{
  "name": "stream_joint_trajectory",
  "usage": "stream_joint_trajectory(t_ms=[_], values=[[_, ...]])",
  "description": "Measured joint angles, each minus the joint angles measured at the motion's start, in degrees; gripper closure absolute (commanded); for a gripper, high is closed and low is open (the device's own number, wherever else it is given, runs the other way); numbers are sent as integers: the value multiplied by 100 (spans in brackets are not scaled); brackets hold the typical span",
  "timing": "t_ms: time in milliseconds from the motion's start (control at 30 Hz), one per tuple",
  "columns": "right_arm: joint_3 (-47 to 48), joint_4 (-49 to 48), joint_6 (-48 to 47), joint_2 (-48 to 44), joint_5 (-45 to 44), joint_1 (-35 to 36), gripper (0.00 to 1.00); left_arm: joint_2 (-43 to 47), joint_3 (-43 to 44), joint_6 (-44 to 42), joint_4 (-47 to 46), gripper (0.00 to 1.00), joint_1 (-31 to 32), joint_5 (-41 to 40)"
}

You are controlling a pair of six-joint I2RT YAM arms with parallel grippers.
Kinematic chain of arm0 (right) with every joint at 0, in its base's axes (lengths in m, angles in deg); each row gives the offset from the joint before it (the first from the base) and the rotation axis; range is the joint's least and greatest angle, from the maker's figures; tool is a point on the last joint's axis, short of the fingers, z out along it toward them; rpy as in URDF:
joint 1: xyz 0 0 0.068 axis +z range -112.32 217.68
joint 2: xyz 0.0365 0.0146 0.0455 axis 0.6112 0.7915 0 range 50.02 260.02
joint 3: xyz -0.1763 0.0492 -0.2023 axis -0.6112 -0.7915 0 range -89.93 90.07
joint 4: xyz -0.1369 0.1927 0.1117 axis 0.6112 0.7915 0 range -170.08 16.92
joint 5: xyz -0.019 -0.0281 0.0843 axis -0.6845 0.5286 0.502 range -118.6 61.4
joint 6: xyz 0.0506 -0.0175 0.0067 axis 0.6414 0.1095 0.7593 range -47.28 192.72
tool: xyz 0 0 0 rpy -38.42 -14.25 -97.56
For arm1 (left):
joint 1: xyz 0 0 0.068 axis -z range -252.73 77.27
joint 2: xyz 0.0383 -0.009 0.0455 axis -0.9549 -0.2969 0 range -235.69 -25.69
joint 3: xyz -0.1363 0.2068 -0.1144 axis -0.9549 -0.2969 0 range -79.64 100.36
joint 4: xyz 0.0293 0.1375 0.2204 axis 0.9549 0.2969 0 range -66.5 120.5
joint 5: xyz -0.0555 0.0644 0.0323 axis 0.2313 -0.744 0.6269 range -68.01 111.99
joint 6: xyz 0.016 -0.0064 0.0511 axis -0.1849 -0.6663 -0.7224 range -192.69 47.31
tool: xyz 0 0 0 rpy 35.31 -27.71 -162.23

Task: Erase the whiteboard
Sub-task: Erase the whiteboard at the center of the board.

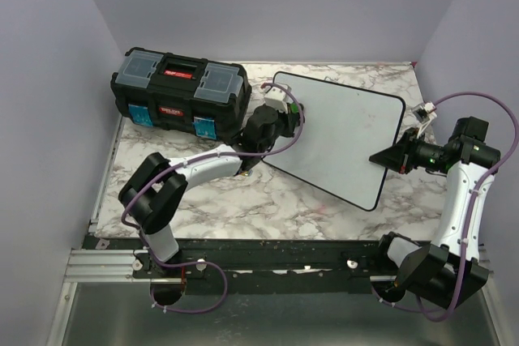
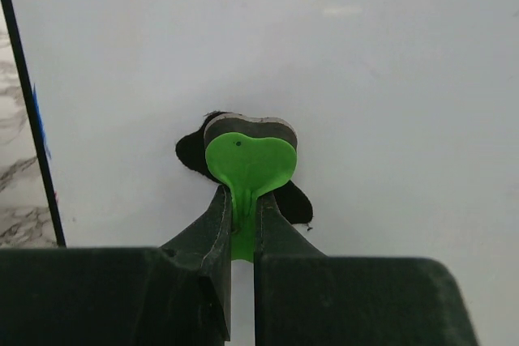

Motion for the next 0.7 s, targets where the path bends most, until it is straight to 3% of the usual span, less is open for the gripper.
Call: stream_joint_trajectory(t_ms=[267,533,700], values=[[0,0,-136,-4,2,-4,99,317,-1027,247,-302,100,94,-160],[11,-262,-549,-96,0,-24,99,361,-1121,511,-24,100,1106,-354],[11,-199,-704,-125,13,87,99,839,-1539,560,374,100,1362,-175]])
